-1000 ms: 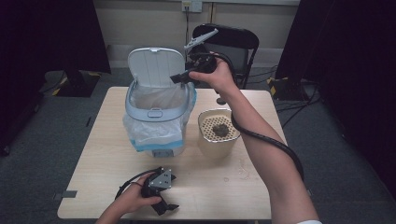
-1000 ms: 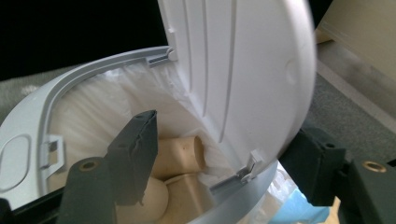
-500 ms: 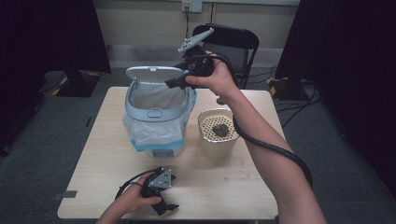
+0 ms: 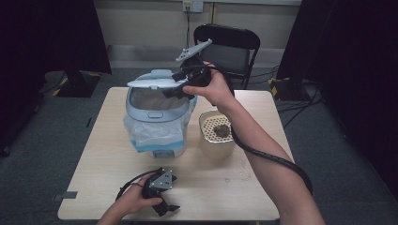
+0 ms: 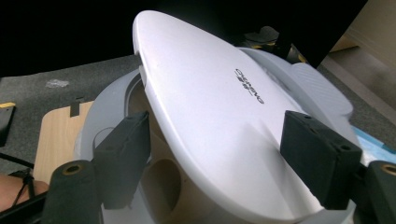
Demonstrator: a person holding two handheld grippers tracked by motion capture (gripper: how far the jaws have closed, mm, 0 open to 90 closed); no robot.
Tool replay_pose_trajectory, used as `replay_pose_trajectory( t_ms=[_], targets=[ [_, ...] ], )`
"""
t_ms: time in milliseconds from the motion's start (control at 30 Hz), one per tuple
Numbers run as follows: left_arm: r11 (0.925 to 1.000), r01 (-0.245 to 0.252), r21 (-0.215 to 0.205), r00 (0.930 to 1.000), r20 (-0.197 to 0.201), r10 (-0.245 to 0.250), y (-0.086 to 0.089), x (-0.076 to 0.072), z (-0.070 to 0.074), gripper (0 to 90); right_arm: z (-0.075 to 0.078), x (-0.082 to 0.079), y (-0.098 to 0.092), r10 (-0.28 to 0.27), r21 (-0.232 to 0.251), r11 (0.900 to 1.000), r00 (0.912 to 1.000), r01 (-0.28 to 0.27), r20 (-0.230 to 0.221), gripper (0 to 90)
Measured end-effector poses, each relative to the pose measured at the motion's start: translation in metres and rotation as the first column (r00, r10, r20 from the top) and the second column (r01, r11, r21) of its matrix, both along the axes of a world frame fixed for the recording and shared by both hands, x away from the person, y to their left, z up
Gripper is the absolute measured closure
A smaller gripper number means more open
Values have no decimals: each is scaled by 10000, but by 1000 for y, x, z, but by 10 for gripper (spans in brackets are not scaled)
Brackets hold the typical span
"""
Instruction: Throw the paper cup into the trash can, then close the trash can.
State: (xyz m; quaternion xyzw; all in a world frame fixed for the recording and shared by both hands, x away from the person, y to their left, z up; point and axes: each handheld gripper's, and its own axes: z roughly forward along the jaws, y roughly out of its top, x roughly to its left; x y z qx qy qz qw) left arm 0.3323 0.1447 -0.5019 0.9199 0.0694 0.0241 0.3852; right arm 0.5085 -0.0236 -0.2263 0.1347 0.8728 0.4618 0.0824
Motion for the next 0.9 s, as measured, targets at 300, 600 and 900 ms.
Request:
replay_pose_trajectory(
  t_ms=[300, 600, 900],
  targets=[
    [10000, -5, 0, 10000, 1, 5, 0, 0, 0, 0, -7, -5, 0, 114, 72, 9999, 9998, -113, -137, 207],
    [10000, 4, 8, 10000, 1, -4, 0, 0, 0, 0, -11, -9, -1, 260, 189, 9995, 9993, -254, -280, 190],
    [10000, -14, 25, 10000, 4, 14, 0, 0, 0, 0, -14, -13, 1, 399, 137, 9991, 9982, -394, -437, 191]
  ],
)
